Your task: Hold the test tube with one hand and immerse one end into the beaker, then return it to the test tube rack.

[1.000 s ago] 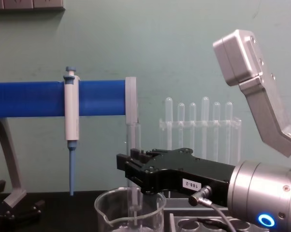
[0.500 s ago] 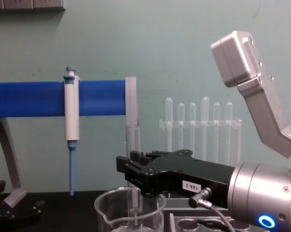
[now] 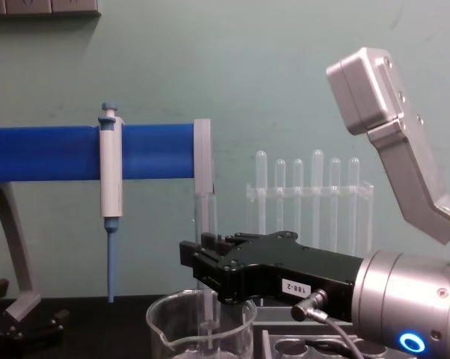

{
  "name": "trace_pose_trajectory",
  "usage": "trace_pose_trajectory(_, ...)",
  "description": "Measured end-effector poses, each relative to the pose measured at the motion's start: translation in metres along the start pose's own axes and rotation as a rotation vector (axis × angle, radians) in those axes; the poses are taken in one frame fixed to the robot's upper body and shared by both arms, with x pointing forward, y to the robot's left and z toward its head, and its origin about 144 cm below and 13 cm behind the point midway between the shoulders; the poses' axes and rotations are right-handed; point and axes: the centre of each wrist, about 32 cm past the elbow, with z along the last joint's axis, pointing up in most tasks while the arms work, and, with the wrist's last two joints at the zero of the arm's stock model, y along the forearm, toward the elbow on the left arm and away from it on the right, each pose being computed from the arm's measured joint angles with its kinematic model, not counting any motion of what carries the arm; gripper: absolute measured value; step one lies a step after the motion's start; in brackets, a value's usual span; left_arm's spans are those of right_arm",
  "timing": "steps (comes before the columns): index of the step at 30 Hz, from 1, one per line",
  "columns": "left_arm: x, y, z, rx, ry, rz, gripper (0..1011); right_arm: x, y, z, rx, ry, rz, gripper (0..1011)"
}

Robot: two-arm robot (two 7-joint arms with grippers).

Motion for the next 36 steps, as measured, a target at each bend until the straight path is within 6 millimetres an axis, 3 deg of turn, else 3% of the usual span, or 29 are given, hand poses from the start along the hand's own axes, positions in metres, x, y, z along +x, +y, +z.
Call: trace_pose_trajectory(36, 0.0, 0.0, 0.0, 0.0, 0.0, 0.0, 1000, 0.0001, 0.0001, 0.0, 0.001, 0.0, 0.0, 224)
